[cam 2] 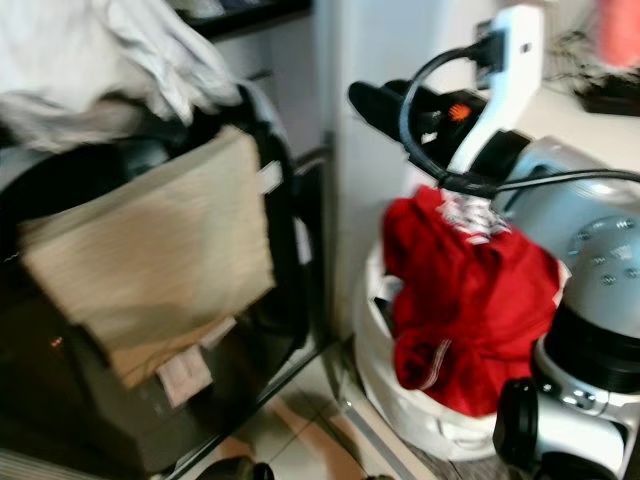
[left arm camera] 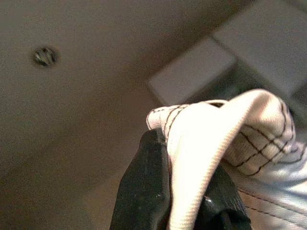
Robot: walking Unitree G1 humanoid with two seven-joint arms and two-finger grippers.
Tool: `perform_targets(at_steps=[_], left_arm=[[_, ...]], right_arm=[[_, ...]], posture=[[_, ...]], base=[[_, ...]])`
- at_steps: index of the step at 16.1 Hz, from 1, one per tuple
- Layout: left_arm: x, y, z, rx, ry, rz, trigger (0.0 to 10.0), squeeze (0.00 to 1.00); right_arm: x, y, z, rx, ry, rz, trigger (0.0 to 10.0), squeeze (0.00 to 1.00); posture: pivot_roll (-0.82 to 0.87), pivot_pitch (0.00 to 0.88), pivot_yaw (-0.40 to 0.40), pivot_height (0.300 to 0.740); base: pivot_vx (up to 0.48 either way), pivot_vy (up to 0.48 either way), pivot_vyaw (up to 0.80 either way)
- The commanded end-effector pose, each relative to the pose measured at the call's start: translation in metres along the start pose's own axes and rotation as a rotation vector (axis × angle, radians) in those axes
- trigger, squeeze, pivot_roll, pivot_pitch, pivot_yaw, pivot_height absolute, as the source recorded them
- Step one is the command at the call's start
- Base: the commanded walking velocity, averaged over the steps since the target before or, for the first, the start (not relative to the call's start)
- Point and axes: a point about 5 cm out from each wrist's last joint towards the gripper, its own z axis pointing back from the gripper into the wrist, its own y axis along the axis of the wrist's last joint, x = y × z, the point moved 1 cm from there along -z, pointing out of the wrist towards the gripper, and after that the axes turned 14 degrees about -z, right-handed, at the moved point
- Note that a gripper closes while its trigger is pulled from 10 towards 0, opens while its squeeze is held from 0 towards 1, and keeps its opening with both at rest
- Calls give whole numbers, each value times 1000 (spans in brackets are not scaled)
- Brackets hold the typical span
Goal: Clothes washing
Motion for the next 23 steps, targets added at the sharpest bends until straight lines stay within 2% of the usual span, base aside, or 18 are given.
perform_targets(at_steps=[1, 2, 3, 4, 5, 6, 7, 8, 9, 10, 13, 18, 19, 20, 21, 22, 23], left_arm=[[26, -13, 6, -45, -83, -5, 0, 0], [26, -13, 6, -45, -83, -5, 0, 0], [93, -40, 31, -163, -303, 96, 0, 0], [122, -51, 49, -237, -385, 175, 0, 0], [146, -60, 66, -309, -468, 263, 1569, 0], [181, -73, 96, -466, -573, 437, 10000, 0], [200, -78, 114, -530, -650, 501, 10000, 0], [210, -80, 126, -567, -697, 536, 10000, 0], [230, -86, 151, -673, -767, 634, 10000, 1000], [234, -87, 158, -713, -769, 686, 10000, 1000], [234, -93, 161, -749, -743, 695, 10000, 1000], [227, -77, 144, -672, -731, 774, 10000, 1000], [225, -75, 140, -646, -733, 760, 10000, 1000], [223, -72, 136, -624, -733, 740, 10000, 1000], [217, -70, 129, -536, -766, 543, 10000, 1000], [217, -67, 127, -452, -840, 398, 10000, 992], [220, -60, 128, -370, -908, 349, 10000, 0]], right_arm=[[-2, -1, 1, 12, -3, 25, 10000, 0], [-2, -1, 1, 12, -3, 25, 10000, 0], [-2, -6, -1, 7, -5, 30, 10000, 0], [-3, -9, -2, 3, -5, 32, 10000, 0], [-3, -11, -2, -2, -7, 32, 10000, 0], [-3, -14, -2, -9, -15, 28, 10000, 0], [-3, -17, -3, -20, -21, 21, 10000, 0], [-3, -19, -3, -27, -24, 17, 10000, 0], [-4, -33, -4, -91, -34, 11, 10000, 0], [-4, -38, -4, -115, -37, 15, 10000, 0], [-2, -46, -1, -154, -51, 10, 10000, 0], [6, -45, 0, -133, -109, 10, 10000, 0], [9, -43, 0, -119, -130, 12, 10000, 0], [12, -40, 0, -106, -151, 14, 10000, 0], [23, -33, 1, -61, -230, 12, 10000, 0], [30, -29, 2, -32, -283, 4, 10000, 0], [34, -28, 2, -16, -314, 0, 10000, 0]], posture=[[9, 0, 66, 740], [9, 0, 66, 740], [1, 0, 66, 740], [-2, 0, 68, 740], [-11, 0, 68, 740], [-13, 0, 68, 740], [-22, 0, 69, 740], [-22, 0, 69, 740], [-29, 0, 71, 740], [-29, 0, 71, 740], [-37, 0, 77, 740], [-34, 0, 76, 740], [-33, 0, 76, 740], [-31, 0, 76, 740], [-30, 0, 75, 740], [-30, 0, 75, 740], [-25, 0, 76, 740]], base=[[0, 0, 0], [0, 0, 0], [0, 0, 0], [0, 0, 0], [0, 0, 0], [0, 0, 0], [0, 0, 0], [0, 0, 0], [0, 0, 0], [0, 0, 0], [0, 0, 0], [0, 0, 0], [0, 0, 0], [0, 0, 0], [0, 0, 0], [0, 0, 0], [0, 0, 0]])
